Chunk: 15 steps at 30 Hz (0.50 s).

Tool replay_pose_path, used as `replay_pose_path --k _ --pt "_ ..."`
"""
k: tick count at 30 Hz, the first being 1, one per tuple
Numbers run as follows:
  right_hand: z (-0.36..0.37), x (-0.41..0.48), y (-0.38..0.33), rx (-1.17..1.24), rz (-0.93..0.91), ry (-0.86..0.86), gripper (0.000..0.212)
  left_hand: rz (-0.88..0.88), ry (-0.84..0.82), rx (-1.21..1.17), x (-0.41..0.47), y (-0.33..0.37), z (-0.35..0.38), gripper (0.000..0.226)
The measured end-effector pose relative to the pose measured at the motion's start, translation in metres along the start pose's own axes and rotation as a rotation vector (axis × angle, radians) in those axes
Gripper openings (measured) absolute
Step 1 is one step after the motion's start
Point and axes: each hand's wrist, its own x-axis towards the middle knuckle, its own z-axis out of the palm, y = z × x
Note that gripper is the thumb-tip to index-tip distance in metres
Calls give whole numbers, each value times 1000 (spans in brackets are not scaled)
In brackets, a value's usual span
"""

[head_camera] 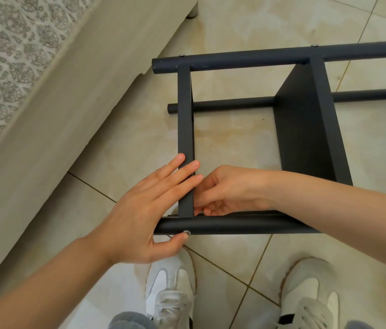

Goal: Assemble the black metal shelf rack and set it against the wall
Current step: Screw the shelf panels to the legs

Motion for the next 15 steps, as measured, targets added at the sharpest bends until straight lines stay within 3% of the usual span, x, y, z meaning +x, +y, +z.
replay_pose_path --k 15 --pt "7 6 1 -79 10 -24 22 -5 16 -19 0 -1 3 82"
